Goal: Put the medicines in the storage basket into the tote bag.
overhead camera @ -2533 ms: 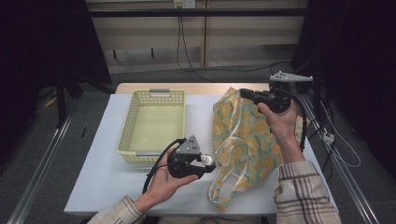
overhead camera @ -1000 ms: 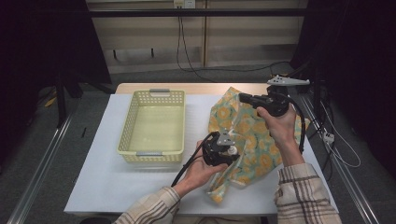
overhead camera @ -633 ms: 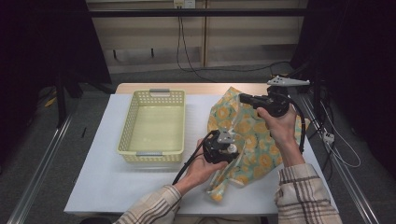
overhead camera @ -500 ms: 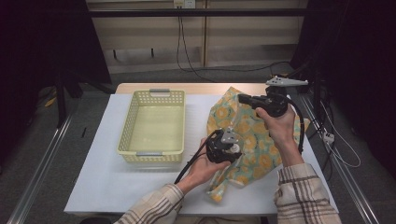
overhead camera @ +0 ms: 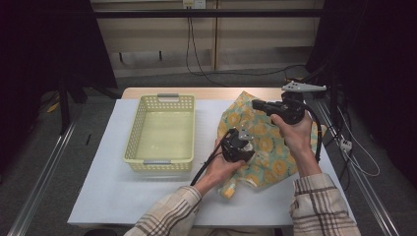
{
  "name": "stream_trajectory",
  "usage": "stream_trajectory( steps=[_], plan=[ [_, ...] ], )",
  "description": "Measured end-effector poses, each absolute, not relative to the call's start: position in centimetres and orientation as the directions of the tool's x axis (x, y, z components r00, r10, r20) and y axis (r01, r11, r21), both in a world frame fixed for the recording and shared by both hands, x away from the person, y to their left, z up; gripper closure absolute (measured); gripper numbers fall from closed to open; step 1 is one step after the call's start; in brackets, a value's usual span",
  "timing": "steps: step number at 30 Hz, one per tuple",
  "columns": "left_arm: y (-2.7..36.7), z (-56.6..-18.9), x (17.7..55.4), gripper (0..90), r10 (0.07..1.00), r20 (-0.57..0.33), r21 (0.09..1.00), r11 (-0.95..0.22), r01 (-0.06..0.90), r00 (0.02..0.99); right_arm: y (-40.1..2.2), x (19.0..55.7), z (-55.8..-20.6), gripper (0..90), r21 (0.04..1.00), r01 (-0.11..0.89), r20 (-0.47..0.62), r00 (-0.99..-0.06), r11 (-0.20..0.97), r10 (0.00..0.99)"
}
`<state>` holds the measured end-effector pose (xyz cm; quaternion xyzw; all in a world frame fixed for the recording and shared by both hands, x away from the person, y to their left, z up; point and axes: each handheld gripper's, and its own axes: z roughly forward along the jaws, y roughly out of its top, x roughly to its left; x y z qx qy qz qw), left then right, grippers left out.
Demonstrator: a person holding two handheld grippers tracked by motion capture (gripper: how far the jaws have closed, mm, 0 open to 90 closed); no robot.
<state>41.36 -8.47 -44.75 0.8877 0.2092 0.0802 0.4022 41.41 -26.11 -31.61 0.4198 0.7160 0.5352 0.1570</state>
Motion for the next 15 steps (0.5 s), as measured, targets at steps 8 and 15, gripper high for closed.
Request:
stream_trajectory(
  steps=[8,15],
  plan=[
    [-8.5,-45.3,42.0,59.3,0.452,-0.026,0.739,-0.592,0.321,0.892,-26.3,41.4,-31.9,90.0,0.897,0.437,0.230,-0.598,0.072,0.768],
    [-7.9,-44.0,41.5,44.5,0.446,-0.037,0.758,-0.571,0.316,0.894,-26.2,41.5,-31.9,90.0,0.897,0.437,0.230,-0.596,0.070,0.769]
  ],
)
